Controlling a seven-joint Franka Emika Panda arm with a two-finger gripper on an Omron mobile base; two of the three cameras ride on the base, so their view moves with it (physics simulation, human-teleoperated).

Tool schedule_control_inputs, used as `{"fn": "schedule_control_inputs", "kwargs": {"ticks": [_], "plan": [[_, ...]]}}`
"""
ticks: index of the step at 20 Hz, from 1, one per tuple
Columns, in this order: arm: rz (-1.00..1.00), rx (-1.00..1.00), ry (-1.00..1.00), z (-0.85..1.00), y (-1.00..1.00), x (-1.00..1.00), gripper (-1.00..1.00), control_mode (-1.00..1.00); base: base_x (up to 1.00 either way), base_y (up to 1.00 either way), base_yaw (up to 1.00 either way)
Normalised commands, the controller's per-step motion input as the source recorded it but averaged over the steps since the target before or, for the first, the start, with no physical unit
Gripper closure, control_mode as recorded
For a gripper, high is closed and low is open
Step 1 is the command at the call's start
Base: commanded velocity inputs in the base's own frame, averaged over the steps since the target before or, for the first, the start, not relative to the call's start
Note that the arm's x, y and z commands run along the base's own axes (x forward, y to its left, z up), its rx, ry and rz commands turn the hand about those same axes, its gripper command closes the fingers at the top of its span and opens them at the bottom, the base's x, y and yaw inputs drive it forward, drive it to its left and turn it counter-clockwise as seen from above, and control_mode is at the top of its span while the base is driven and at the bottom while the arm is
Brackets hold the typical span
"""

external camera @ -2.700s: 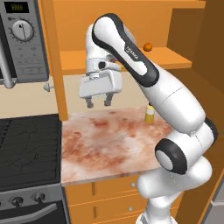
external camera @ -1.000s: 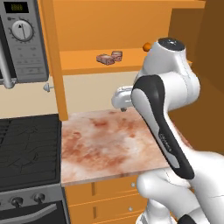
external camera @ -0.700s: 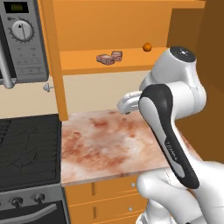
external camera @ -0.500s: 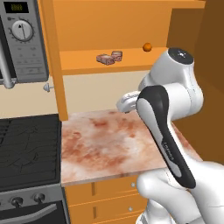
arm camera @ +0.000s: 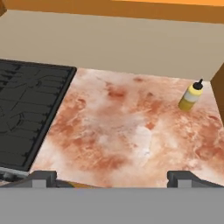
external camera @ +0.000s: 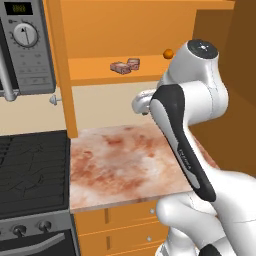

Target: Pick the bar soap and bar soap from the cabinet and place them on the counter.

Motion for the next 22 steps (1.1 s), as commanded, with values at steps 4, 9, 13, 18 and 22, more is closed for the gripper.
{"fn": "schedule_control_inputs", "kwargs": {"ticks": [4,9,13,18,22], "plan": [[-0.11,0.0,-0.03,0.26,0.0,0.17,-1.0,-1.0,0.0,0.0,0.0],[-0.07,0.0,-0.05,0.28,0.0,0.25,-1.0,-1.0,0.0,0.0,0.0],[-0.04,0.0,-0.05,0.29,0.0,0.3,-1.0,-1.0,0.0,0.0,0.0],[0.0,0.0,-0.1,0.13,0.0,0.41,-1.0,-1.0,0.0,0.0,0.0],[0.0,0.0,-0.17,0.01,0.0,0.53,-1.0,-1.0,0.0,0.0,0.0]]}}
